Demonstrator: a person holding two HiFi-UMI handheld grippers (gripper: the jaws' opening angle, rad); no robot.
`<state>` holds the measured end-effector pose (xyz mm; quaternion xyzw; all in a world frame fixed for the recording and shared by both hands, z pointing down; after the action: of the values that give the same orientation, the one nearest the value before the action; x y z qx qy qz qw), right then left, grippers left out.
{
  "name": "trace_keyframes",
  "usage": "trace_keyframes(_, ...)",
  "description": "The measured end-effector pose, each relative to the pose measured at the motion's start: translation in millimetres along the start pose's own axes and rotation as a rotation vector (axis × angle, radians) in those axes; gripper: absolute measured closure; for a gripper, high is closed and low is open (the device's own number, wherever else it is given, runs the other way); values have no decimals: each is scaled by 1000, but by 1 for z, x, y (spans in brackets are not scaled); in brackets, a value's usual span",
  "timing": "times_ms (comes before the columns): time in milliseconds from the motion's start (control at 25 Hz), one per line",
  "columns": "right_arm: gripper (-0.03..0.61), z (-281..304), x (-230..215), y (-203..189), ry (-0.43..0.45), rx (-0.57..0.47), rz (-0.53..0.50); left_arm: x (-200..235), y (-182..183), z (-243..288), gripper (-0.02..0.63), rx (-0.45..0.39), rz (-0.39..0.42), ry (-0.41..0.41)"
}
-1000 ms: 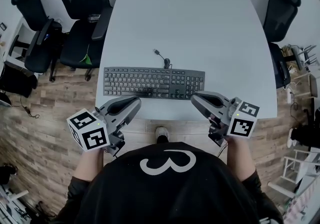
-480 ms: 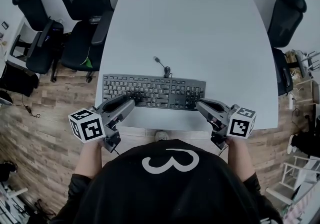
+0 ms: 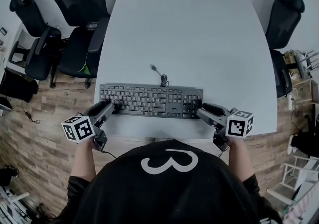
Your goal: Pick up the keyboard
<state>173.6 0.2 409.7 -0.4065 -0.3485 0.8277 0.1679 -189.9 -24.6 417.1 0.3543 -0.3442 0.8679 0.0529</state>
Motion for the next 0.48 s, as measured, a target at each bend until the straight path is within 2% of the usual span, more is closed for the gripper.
trace_keyframes(120, 350, 3, -14, -5, -39, 27, 13, 18, 2, 0, 370, 11, 20, 53)
trace_keyframes(320, 317, 9, -32, -13, -87, 65, 32, 42, 7, 6, 354, 32, 13, 92)
trace_keyframes(480, 311, 18, -42, -16, -102, 100, 43, 50, 7, 13, 354, 72, -3, 74)
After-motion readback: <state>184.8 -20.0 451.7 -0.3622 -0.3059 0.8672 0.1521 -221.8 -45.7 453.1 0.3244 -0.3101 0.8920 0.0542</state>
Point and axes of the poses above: the fingertips, and each gripper's own axes: z forward along the fingers, x to its left, y out of its top, the point moved 1 cm from there along -z, backward along the fingers, and after that the axes turned 9 degrees about -z, right-handed, at the moved point
